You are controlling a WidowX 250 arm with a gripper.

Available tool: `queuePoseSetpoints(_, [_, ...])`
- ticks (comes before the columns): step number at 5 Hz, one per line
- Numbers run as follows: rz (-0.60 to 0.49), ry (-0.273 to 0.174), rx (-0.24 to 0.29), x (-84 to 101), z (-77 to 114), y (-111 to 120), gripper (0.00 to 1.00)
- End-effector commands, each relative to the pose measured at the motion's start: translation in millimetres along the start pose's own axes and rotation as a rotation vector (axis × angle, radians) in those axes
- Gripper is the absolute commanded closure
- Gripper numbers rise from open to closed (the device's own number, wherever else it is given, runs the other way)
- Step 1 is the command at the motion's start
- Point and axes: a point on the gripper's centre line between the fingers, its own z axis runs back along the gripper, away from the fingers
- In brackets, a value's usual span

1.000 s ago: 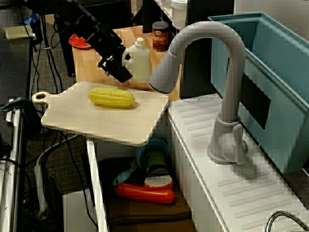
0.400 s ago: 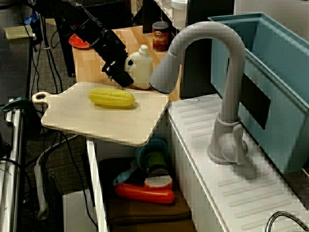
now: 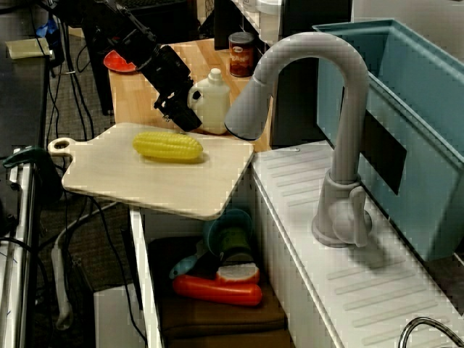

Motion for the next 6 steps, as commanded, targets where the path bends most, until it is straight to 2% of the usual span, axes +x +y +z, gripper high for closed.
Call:
queuePoseSetpoints(1, [-0.027,-0.012,0.026,7.2,6.6,9.0,1.00])
queuePoseSetpoints(6, [-0.016,0.002,0.025,6.0,3.5,14.3,1.00])
